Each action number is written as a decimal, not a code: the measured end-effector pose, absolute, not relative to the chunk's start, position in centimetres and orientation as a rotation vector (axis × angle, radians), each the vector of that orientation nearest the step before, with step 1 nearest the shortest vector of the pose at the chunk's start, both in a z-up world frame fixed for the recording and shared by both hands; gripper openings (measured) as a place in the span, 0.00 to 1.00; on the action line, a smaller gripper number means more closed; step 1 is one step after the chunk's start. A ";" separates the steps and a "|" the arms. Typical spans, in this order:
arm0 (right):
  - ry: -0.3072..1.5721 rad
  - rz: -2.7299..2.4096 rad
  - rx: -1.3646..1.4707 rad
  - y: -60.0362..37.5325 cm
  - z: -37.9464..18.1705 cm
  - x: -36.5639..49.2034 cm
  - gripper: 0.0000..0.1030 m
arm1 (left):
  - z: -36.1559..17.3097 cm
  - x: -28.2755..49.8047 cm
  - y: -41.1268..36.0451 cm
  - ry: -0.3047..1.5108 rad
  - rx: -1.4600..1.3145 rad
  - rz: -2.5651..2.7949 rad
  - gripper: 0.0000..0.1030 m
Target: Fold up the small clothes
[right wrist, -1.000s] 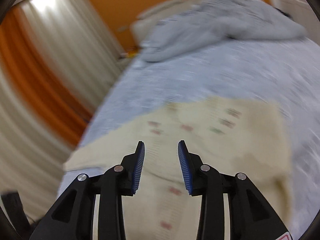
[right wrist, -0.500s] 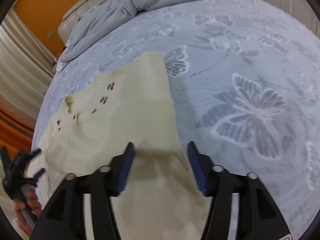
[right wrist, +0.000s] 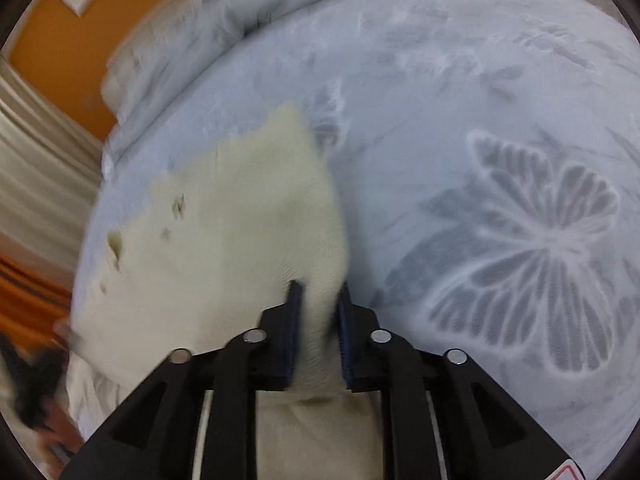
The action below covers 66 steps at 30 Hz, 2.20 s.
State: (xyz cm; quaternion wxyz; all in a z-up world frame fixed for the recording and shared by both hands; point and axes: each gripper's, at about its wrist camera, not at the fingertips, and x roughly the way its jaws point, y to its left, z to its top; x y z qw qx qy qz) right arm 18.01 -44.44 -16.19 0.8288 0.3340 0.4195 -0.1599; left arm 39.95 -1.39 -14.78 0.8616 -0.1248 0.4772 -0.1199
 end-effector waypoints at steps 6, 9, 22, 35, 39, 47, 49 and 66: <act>0.768 -0.246 0.615 -39.7 -10.3 18.8 0.19 | -17.3 38.0 -1.2 0.872 -0.260 -0.238 0.16; 0.861 0.007 0.510 -31.8 -10.7 24.5 0.15 | -17.7 37.8 -0.6 0.856 -0.293 -0.248 0.16; 0.910 -0.279 0.570 -44.8 -16.8 27.8 0.00 | -18.3 37.0 -1.0 0.827 -0.243 -0.231 0.19; 0.931 -0.169 0.510 -38.4 -16.9 23.4 0.00 | -18.1 36.9 -1.1 0.824 -0.254 -0.238 0.19; 0.869 -0.172 0.522 -36.6 -13.4 22.2 0.07 | -18.3 36.9 -0.9 0.823 -0.267 -0.244 0.19; 1.059 -0.281 0.487 -32.8 -14.9 20.1 0.12 | -18.4 37.0 -0.7 0.833 -0.275 -0.247 0.19; 1.061 -0.196 0.523 -30.6 -13.4 17.7 0.12 | -18.1 37.2 -0.3 0.856 -0.314 -0.260 0.20; 1.363 -0.063 0.213 -16.0 -15.4 1.8 0.20 | -17.2 34.5 41.1 0.794 -1.147 0.364 0.92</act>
